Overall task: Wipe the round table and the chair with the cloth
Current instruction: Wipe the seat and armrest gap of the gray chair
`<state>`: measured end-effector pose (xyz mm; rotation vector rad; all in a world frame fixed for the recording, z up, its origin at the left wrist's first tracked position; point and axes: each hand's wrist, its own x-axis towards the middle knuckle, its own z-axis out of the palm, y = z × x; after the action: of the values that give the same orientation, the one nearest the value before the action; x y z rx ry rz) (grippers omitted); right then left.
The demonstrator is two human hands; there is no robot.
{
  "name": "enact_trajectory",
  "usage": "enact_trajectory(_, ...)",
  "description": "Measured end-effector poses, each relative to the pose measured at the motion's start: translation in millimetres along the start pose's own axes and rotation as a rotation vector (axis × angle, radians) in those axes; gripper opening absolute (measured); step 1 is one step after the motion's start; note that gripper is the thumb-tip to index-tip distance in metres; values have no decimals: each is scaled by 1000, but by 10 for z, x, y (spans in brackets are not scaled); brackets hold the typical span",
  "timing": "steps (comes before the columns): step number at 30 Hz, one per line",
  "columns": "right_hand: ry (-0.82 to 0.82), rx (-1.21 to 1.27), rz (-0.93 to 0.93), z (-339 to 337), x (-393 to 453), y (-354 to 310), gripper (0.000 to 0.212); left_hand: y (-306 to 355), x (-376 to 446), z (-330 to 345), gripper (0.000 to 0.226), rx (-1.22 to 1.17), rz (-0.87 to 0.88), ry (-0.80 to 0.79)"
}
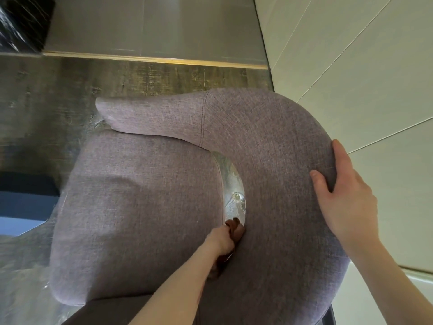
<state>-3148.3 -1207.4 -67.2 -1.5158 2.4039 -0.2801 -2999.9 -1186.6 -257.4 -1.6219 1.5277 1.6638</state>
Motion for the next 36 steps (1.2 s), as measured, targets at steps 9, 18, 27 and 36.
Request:
enact_trajectory(9, -5, 22, 11, -2, -7, 19, 58, 779, -306, -511, 64, -654, 401, 674)
enact_trajectory(18, 3, 11, -5, 18, 10, 29, 59, -366, -320, 299, 71, -38, 727, 349)
enact_trajectory(27, 16, -2, -9, -2, -23, 6, 58, 123, -422, -234, 56, -362, 270, 365)
enact_trajectory(36, 11, 5, -1, 6, 3, 28, 59, 222, -575, 244, 85, -67, 866, 518)
